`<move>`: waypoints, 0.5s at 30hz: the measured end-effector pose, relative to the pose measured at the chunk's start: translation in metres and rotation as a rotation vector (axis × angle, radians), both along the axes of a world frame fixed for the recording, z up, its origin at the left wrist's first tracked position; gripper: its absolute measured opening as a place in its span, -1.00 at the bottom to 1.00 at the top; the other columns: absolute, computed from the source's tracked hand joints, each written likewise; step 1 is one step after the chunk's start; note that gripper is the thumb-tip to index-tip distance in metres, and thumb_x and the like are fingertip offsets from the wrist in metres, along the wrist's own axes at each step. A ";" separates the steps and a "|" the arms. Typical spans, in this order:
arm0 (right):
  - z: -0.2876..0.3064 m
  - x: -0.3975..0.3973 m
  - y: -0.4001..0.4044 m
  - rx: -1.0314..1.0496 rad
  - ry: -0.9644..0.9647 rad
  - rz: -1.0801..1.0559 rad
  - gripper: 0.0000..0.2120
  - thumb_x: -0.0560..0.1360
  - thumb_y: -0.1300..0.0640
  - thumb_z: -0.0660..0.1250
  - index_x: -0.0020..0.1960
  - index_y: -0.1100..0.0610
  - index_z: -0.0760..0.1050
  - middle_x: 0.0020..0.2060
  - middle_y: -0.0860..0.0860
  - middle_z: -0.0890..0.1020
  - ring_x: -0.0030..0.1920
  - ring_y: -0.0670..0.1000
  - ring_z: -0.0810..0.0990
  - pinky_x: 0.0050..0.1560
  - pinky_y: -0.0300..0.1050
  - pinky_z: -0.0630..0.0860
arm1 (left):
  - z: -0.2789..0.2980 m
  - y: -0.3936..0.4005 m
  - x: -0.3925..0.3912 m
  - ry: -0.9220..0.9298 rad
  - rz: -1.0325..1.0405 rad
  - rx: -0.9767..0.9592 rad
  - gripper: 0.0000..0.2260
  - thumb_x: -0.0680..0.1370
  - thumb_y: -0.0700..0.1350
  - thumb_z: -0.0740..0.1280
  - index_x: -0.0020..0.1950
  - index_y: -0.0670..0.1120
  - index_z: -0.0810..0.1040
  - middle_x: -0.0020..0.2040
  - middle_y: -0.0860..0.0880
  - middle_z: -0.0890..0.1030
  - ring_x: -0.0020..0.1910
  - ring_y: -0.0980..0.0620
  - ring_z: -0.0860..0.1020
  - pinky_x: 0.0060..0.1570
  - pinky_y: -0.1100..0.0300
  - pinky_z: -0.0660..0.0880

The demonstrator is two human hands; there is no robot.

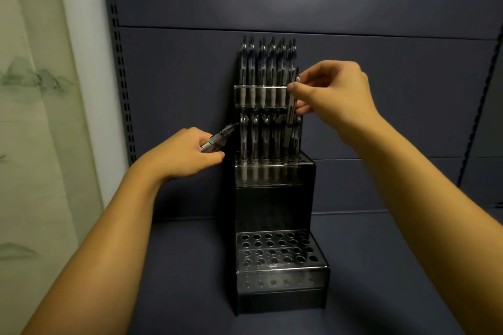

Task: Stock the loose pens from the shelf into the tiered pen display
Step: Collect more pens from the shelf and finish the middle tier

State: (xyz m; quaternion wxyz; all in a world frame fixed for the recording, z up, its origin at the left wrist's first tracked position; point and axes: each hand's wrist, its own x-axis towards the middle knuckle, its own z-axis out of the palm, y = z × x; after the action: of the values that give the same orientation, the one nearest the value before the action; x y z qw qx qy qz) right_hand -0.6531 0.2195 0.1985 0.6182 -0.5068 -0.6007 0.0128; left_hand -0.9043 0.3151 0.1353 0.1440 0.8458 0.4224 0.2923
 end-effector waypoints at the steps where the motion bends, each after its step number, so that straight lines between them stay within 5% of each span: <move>1: 0.000 0.001 0.000 -0.005 -0.026 -0.037 -0.87 0.49 0.16 0.54 -0.05 0.19 0.63 -0.29 0.06 0.70 -0.33 -0.01 0.72 -0.21 -0.11 0.70 | -0.002 -0.001 0.001 0.009 0.006 0.001 -0.65 0.57 -0.02 0.41 -0.34 -0.05 0.35 -0.47 0.07 0.35 -0.49 0.09 0.29 -0.40 0.13 0.26; 15: -0.015 0.001 0.011 -0.288 -0.165 -0.070 -0.79 0.47 0.14 0.56 -0.12 0.27 0.61 -0.26 0.16 0.71 -0.30 0.06 0.74 -0.19 -0.08 0.72 | -0.007 -0.019 0.005 0.067 0.005 -0.005 -0.67 0.58 -0.06 0.40 -0.33 -0.05 0.37 -0.47 0.06 0.38 -0.51 0.11 0.30 -0.43 0.19 0.25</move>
State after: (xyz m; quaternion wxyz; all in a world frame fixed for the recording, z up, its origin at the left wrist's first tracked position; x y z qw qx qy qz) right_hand -0.6517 0.2309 0.1835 0.4878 -0.6103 -0.6232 0.0355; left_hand -0.8988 0.2965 0.1282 0.1312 0.8537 0.4298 0.2632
